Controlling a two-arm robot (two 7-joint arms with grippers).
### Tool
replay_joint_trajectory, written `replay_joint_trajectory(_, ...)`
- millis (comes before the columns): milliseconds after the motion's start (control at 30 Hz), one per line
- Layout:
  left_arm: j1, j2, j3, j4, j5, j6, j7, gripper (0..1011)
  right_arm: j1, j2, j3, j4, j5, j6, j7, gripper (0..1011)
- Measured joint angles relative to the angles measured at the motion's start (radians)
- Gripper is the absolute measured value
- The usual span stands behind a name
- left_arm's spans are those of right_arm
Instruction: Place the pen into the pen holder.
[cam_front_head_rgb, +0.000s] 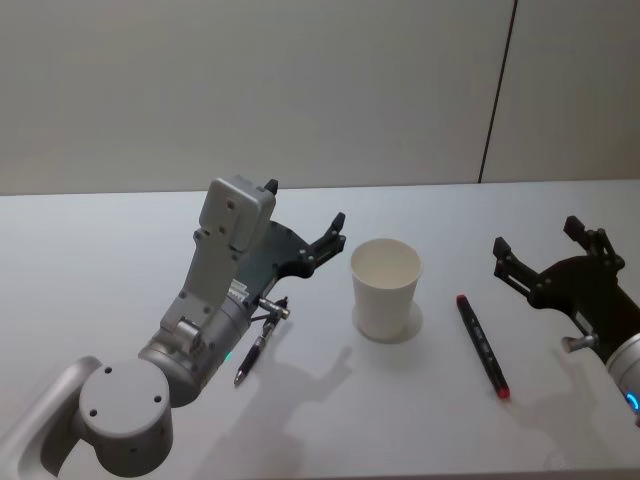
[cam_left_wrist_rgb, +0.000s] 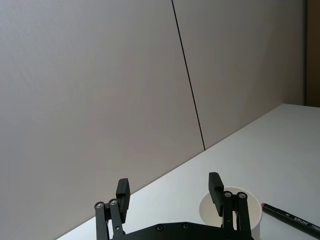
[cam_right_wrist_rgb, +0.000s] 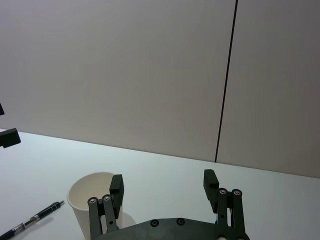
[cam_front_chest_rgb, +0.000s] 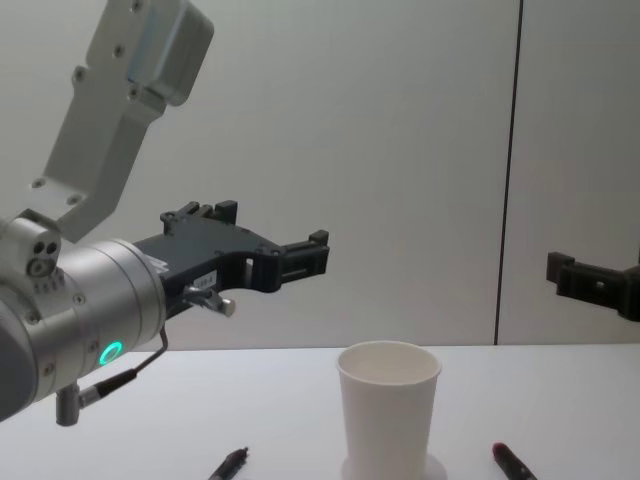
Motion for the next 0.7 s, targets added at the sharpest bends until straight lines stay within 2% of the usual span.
replay_joint_trajectory(700, 0.000, 0.000, 0.000, 0.000, 0.000, 0.000, 0.000, 1000, 0.000, 0.000, 0.000, 0.000, 0.000, 0.000, 0.000, 1001)
